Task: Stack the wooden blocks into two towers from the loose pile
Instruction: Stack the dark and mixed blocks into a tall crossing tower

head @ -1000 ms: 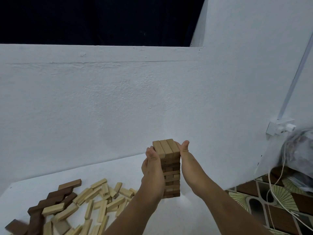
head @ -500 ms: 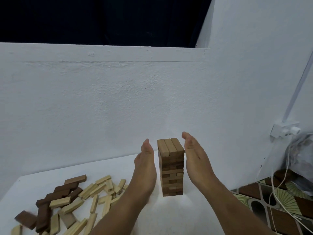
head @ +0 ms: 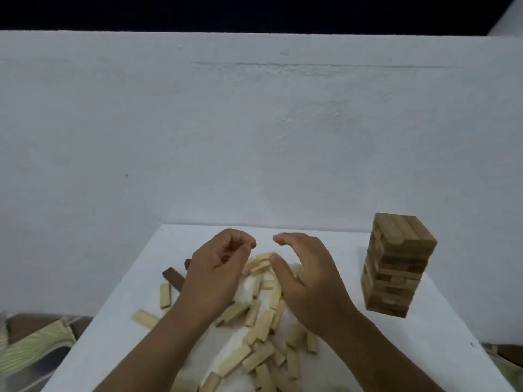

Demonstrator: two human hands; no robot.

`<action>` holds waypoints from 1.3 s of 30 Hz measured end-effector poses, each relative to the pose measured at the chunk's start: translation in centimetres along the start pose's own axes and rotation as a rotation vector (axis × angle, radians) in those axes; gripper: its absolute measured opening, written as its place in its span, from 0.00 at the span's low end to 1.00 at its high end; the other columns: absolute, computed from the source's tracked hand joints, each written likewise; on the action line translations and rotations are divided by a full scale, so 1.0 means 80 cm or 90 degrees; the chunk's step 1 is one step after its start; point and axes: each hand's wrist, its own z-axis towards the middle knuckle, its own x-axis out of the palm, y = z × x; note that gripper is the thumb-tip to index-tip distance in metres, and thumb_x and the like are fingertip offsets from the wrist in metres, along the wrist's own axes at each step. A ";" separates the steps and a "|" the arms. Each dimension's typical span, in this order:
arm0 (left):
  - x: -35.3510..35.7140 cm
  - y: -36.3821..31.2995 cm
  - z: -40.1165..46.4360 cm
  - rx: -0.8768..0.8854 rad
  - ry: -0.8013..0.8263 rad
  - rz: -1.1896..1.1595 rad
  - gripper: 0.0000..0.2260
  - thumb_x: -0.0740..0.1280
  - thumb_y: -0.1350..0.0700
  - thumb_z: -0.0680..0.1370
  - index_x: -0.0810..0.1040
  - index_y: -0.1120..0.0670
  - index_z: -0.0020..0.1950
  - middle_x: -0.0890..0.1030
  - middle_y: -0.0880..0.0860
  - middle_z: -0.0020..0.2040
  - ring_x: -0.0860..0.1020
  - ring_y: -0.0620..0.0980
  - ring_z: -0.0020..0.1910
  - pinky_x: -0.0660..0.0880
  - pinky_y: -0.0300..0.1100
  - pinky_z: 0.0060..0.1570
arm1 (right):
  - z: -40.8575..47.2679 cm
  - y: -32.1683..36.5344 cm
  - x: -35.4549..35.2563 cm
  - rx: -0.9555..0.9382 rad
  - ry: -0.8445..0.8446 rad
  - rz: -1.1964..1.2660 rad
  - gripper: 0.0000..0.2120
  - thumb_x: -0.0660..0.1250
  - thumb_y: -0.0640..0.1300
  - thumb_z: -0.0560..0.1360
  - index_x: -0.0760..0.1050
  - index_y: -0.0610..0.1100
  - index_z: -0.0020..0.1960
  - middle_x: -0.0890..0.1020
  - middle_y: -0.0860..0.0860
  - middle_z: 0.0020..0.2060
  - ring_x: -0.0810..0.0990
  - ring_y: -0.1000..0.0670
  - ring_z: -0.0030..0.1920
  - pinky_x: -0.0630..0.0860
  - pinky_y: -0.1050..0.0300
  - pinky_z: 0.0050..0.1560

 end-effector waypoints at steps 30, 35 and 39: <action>-0.097 0.160 0.015 -0.097 -0.238 0.061 0.10 0.62 0.60 0.80 0.72 0.46 0.57 0.83 0.47 0.38 0.81 0.40 0.37 0.77 0.40 0.35 | 0.061 0.044 0.114 0.190 0.045 0.205 0.12 0.72 0.36 0.66 0.76 0.50 0.43 0.77 0.55 0.36 0.74 0.56 0.31 0.71 0.65 0.30; -0.117 0.152 0.014 -0.108 -0.305 -0.108 0.14 0.58 0.62 0.82 0.71 0.44 0.60 0.82 0.48 0.43 0.82 0.43 0.40 0.75 0.32 0.37 | 0.072 0.046 0.147 0.260 -0.001 0.329 0.14 0.64 0.29 0.68 0.77 0.48 0.41 0.80 0.51 0.38 0.81 0.49 0.38 0.77 0.53 0.38; -0.132 0.159 0.021 -0.147 -0.385 -0.245 0.15 0.55 0.61 0.82 0.72 0.44 0.61 0.83 0.53 0.42 0.82 0.50 0.46 0.76 0.45 0.52 | 0.078 0.056 0.181 0.318 0.117 0.305 0.12 0.58 0.33 0.70 0.78 0.45 0.36 0.79 0.54 0.32 0.78 0.50 0.38 0.74 0.55 0.36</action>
